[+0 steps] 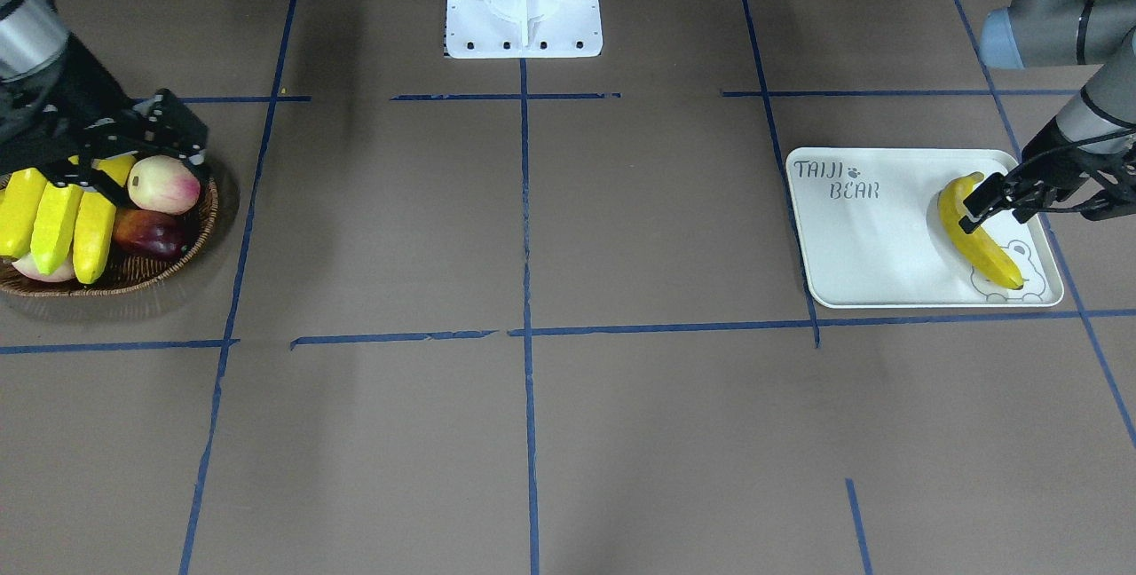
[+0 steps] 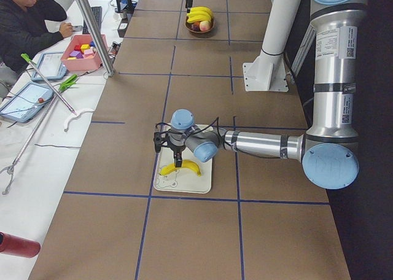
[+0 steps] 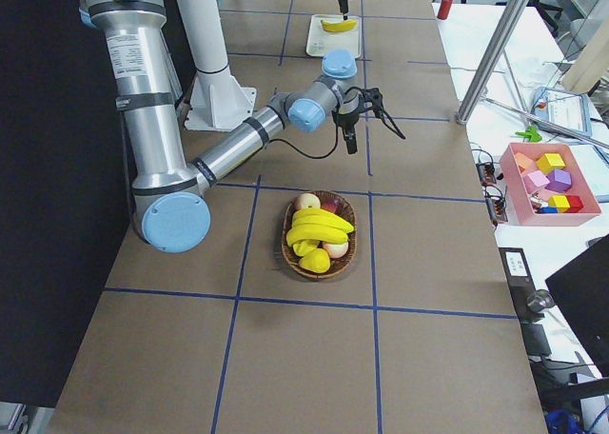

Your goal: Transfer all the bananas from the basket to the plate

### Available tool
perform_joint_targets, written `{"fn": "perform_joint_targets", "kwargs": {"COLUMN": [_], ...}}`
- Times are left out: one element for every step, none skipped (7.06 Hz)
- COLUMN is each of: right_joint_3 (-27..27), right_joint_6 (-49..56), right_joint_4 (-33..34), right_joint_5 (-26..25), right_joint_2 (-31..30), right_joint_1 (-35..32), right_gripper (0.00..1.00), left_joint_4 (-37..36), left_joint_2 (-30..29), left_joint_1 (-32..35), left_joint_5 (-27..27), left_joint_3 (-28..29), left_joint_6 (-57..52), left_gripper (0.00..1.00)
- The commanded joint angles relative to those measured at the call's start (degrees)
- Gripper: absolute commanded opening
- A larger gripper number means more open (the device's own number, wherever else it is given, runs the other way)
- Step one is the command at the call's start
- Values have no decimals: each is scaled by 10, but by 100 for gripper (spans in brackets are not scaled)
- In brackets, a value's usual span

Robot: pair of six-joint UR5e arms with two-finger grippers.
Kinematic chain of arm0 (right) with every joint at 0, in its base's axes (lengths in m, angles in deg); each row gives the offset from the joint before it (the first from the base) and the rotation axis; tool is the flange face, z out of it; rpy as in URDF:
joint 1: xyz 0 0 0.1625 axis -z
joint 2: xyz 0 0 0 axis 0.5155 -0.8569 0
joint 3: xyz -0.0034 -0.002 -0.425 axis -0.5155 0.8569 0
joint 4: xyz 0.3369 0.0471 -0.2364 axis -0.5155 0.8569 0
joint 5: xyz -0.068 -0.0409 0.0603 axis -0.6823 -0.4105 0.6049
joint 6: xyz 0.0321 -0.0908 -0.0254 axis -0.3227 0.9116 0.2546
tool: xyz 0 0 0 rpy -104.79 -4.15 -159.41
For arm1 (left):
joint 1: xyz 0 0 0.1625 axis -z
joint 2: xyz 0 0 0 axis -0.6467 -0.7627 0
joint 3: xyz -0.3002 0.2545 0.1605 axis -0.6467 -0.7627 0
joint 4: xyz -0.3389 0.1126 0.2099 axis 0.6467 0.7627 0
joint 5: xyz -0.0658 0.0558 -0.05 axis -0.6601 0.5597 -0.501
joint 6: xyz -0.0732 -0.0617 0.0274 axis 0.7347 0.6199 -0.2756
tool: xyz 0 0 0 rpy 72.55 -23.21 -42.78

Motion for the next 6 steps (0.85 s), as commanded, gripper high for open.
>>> {"fn": "perform_joint_targets", "kwargs": {"right_joint_3": [-2, -1, 0, 4, 18, 36], "right_joint_6": [82, 95, 96, 96, 95, 95], "right_joint_4": [-2, -20, -47, -56, -56, -55], "right_joint_5": [33, 32, 32, 30, 27, 29], "right_joint_2": [-81, -135, -175, -190, -198, -199], "right_joint_1": [-53, -53, -52, -52, -51, -50], "right_gripper": [100, 100, 100, 100, 100, 100], "left_joint_4": [-1, -1, -1, -1, -1, -1], "left_joint_2": [-1, -1, 0, -1, -2, -1], "left_joint_1": [10, 10, 11, 11, 10, 10], "left_joint_5": [-21, -20, -20, -20, -20, -20], "left_joint_3": [-11, -18, -29, -31, -36, -38], "left_joint_6": [4, 7, 10, 28, 33, 34], "left_gripper": [99, 99, 99, 99, 99, 99]}}
